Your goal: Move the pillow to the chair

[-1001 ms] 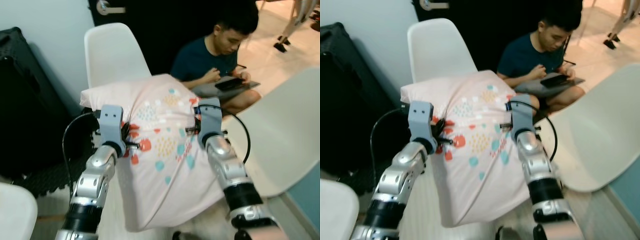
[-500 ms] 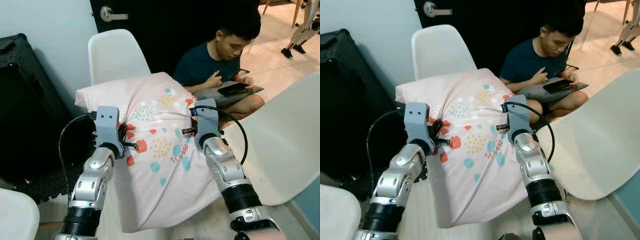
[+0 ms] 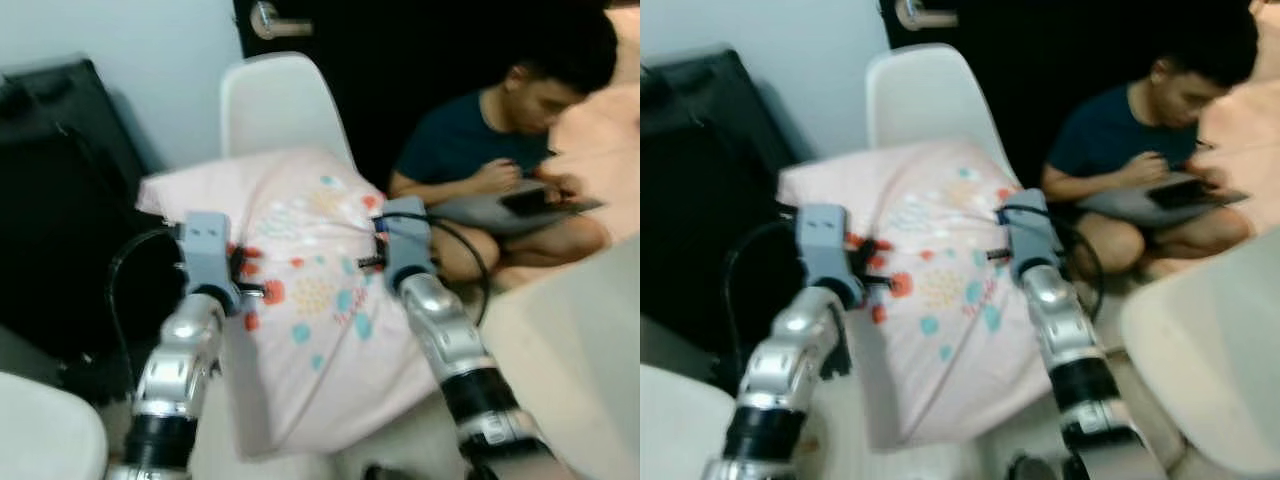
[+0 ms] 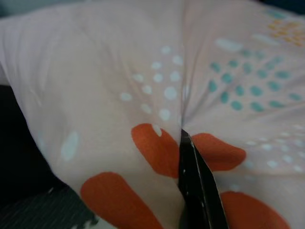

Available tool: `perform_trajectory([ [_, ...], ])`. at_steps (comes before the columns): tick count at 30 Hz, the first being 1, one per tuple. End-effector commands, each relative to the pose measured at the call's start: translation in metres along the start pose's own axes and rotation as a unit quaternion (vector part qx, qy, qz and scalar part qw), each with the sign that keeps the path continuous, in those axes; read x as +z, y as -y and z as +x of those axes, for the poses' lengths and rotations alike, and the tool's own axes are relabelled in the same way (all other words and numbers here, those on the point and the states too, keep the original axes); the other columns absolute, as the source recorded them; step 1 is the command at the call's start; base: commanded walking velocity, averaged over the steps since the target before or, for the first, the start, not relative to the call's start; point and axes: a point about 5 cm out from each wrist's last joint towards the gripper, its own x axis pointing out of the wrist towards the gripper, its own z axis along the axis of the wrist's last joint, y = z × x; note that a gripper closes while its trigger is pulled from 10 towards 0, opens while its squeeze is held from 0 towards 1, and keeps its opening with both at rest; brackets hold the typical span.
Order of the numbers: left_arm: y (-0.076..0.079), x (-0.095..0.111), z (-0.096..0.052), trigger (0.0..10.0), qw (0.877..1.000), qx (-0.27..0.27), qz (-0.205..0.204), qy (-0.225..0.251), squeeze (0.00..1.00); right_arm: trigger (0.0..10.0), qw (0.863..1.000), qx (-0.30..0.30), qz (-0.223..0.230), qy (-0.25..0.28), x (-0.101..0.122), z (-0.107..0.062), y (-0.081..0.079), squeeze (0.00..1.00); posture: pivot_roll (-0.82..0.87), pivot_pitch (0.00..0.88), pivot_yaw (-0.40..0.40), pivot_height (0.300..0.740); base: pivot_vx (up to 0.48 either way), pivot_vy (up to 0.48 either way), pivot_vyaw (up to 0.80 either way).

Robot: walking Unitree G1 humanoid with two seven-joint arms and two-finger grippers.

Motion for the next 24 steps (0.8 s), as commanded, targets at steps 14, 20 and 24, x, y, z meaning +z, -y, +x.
perform_trajectory([
  [14,-0.0026,0.0067,-0.0004,10.0,1.0,0.0,0.01,0.013,0.0,10.0,0.999,-0.013,0.024,0.026,0.0069,-0.001,-0.0015,0.0,0.06,0.119,0.059,0.74,0.346,0.0,-0.36],
  [20,-0.002,0.0057,-0.0009,10.0,1.0,0.0,0.008,0.011,0.0,10.0,0.999,-0.012,0.019,0.026,0.0059,-0.0013,-0.0022,0.0,0.06,0.121,0.059,0.74,0.345,0.0,0.0],
  [24,-0.0029,0.0061,-0.0005,10.0,1.0,0.001,0.008,0.011,0.0,10.0,0.999,-0.01,0.02,0.027,0.0068,-0.0008,-0.0031,0.0,0.06,0.122,0.058,0.74,0.345,0.0,0.0],
])
